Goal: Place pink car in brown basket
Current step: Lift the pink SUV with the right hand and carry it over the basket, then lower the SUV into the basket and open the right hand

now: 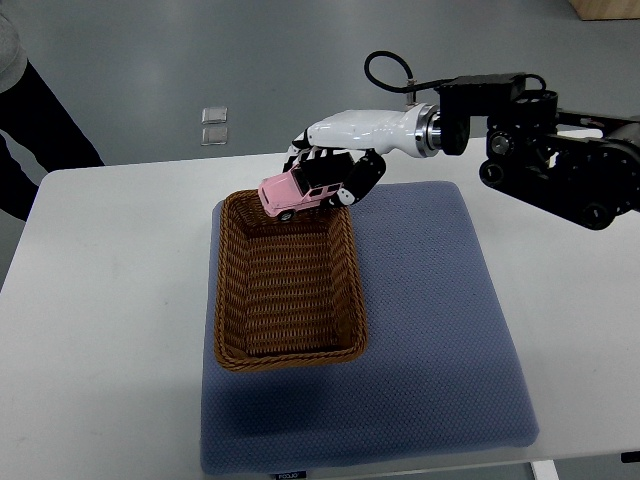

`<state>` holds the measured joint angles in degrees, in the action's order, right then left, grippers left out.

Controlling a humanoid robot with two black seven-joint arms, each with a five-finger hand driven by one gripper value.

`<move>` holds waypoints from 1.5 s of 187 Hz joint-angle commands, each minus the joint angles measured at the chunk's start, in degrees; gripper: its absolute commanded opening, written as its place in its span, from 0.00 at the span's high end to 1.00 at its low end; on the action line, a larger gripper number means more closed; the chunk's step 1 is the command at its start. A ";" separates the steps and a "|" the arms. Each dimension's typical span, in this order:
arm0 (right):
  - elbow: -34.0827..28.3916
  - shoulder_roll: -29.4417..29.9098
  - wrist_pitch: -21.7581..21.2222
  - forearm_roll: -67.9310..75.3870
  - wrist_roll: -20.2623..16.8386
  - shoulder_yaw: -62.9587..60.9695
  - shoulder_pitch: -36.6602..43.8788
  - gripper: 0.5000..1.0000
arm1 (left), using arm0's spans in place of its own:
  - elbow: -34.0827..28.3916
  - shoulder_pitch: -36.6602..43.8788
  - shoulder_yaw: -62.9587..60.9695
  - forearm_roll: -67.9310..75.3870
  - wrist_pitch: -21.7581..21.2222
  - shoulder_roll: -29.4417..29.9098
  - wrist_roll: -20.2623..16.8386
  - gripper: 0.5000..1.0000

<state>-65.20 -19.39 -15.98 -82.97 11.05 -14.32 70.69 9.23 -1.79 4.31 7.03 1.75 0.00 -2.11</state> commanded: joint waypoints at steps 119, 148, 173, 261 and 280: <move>6.75 10.43 -0.72 -0.44 -2.44 7.47 -3.36 0.95 | 0.00 -0.06 0.00 0.00 0.01 0.00 0.00 0.00; 6.66 11.83 -0.63 -0.18 -2.88 7.47 -3.98 0.95 | 0.00 0.03 0.00 0.00 0.01 0.00 0.00 0.00; 7.10 13.15 -0.10 -0.27 -3.23 7.55 -4.07 0.93 | 0.00 0.03 0.00 0.00 0.01 0.00 0.00 0.00; 8.68 12.71 0.34 -0.27 -3.67 8.43 -4.24 0.45 | 0.00 -0.06 0.00 0.00 0.01 0.00 0.00 0.00; 8.77 12.36 0.34 -0.27 -3.67 8.43 -4.16 0.36 | 0.00 -0.06 0.00 0.00 0.01 0.00 0.00 0.00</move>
<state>-56.51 -6.72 -15.64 -83.28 7.38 -5.89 66.45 9.23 -1.79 4.31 7.03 1.77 0.00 -2.11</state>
